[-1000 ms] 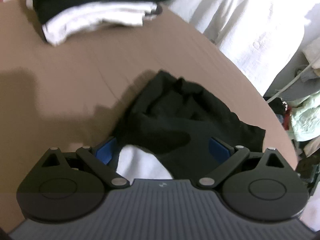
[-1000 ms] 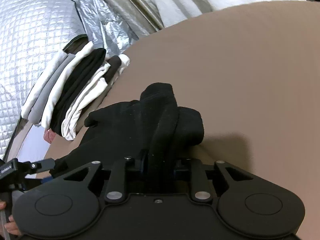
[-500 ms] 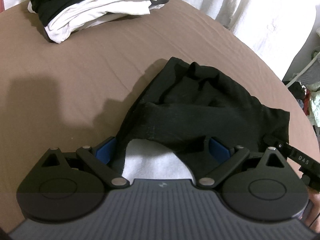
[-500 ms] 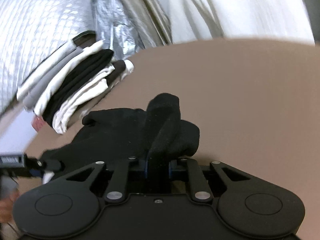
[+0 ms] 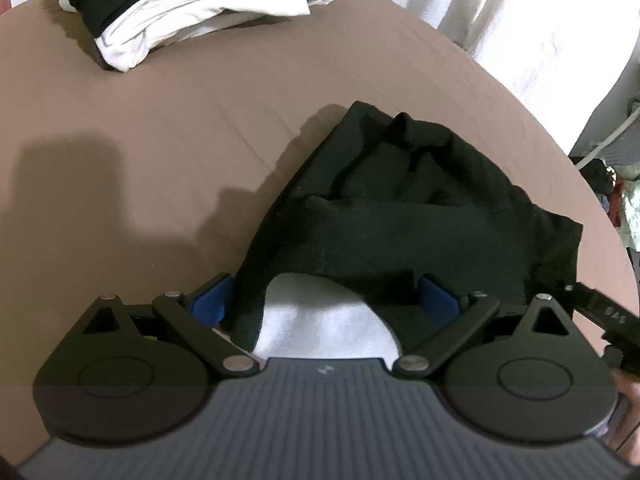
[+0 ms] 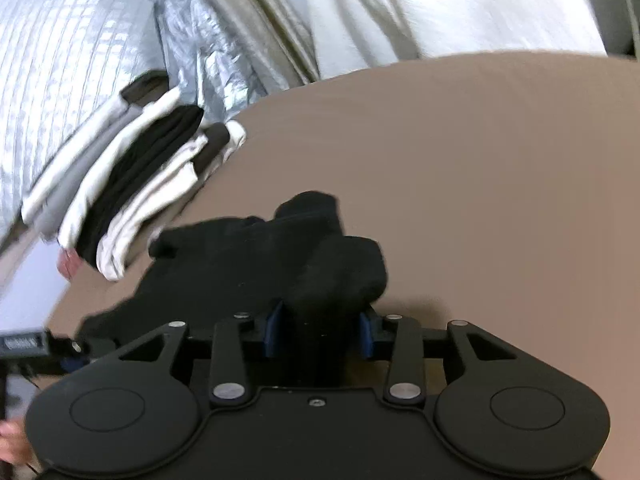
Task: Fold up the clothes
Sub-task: 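Grasp the folded black shirt with both grippers from opposite sides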
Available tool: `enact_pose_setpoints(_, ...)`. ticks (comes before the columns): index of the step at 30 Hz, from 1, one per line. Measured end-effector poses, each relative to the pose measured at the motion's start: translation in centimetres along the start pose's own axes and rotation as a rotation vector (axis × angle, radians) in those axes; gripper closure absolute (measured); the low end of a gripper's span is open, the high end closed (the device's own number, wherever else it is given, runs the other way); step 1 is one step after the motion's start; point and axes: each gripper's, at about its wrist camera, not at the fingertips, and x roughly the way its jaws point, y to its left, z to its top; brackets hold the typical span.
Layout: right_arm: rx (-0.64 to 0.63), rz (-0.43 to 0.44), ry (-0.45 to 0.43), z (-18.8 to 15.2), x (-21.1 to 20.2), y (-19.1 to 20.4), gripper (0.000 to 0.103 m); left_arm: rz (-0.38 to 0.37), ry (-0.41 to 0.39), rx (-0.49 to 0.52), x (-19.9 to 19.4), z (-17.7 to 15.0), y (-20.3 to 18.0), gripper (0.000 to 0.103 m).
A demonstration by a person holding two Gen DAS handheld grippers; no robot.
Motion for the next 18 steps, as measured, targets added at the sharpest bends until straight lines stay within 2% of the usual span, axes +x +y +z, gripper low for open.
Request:
enact_pose_setpoints(5, 0.154, 0.062, -0.012, 0.1, -0.6, -2.0, 0.054, -0.043, -0.044, -0.095, -1.6, 0.3, 1.8, 0.004)
enact_pose_setpoints(11, 0.286, 0.134, -0.026, -0.3, -0.9, -3.2, 0.033, -0.135, 0.007, -0.216, -1.4, 0.6, 4.6, 0.003)
enact_pose_setpoints(14, 0.313, 0.160, 0.043, -0.7, 0.4, -3.2, 0.031, -0.169, 0.093, -0.239, 0.8, 0.4, 5.1, 0.003)
enact_pose_setpoints(15, 0.307, 0.164, 0.071, -1.0, 1.2, -3.0, 0.031, -0.173, 0.114, -0.246, 1.5, 0.4, 5.2, 0.000)
enact_pose_setpoints(17, 0.260, 0.174, 0.084, -1.4, 2.4, -2.1, 0.031, -0.182, 0.096, -0.218, 2.1, 0.5, 4.5, 0.000)
enact_pose_setpoints(18, 0.232, 0.178, 0.084, -1.6, 3.0, -1.6, 0.036, -0.189, 0.075, -0.181, 2.2, 0.7, 3.8, 0.011)
